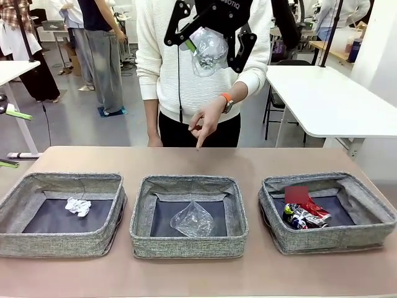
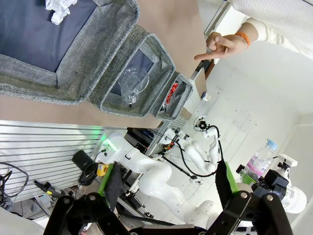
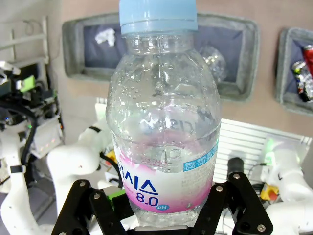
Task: Sort the waste into the appropriate baskets.
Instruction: Place the picked waste into the Fabric basket indicated by the person.
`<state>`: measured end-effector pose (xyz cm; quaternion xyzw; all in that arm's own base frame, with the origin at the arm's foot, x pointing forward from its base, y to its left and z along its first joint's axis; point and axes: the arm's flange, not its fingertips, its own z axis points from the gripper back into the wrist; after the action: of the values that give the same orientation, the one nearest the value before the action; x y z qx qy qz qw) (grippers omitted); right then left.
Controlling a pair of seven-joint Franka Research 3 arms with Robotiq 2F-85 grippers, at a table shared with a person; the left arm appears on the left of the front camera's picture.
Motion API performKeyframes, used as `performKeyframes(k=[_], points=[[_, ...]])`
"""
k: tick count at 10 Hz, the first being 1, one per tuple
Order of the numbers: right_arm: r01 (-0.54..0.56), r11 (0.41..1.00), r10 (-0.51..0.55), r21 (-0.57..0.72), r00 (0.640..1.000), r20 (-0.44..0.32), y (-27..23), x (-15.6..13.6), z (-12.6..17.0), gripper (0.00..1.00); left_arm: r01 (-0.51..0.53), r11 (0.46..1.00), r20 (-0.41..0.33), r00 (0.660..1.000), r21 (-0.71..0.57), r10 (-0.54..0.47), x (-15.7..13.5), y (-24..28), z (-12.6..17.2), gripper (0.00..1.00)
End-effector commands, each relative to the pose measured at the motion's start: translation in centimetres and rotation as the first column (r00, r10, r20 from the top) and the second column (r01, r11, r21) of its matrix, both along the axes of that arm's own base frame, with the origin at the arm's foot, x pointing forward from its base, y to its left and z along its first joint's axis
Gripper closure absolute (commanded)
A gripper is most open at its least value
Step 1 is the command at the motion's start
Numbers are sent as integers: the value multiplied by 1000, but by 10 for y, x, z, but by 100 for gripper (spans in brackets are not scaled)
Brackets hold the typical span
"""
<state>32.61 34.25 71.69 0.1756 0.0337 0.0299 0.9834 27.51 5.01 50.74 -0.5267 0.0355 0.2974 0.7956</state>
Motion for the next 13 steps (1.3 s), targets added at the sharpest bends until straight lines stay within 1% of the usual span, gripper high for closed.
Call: performKeyframes(k=[1,2,3,4,5,6,7,8,9,10,11,12,13], points=[[-84,996,84,4,996,-37,5,6,-53,100,12,1000,16,1000,-7,-11,-1,2,2,0],[-133,991,134,14,975,-177,5,8,-127,100,12,1000,16,1000,-7,-11,-1,2,2,0],[-152,986,163,61,945,-283,6,1,-182,100,12,1000,16,1000,-7,-11,-1,2,2,0],[-166,983,185,81,900,-394,10,-11,-235,100,12,1000,16,1000,-7,-11,-1,2,2,0],[-179,983,185,49,916,-357,9,-9,-245,100,12,1000,16,1000,-7,-11,-1,2,2,0],[-181,980,195,81,952,-236,4,0,-237,100,12,1000,16,1000,-7,-11,-1,2,2,0],[-206,970,226,130,960,-167,0,8,-242,100,12,1000,16,1000,-7,-11,-1,2,2,0],[-195,968,224,158,956,-188,2,8,-248,100,12,1000,16,1000,-7,-11,-1,2,2,0],[-209,974,221,88,961,-165,4,5,-251,100,12,1000,16,1000,-7,-11,-1,2,2,0],[-207,976,216,74,964,-158,4,5,-250,81,12,1000,16,1000,-7,-11,-1,2,2,0],[-209,975,219,76,964,-152,3,5,-250,45,12,1000,16,1000,-7,-11,-1,2,2,0],[-208,975,217,79,965,-149,3,5,-249,26,12,1000,16,1000,-7,-11,-1,2,2,0],[-197,977,207,82,968,-141,2,5,-247,0,12,1000,16,1000,-7,-11,-1,2,2,0]])
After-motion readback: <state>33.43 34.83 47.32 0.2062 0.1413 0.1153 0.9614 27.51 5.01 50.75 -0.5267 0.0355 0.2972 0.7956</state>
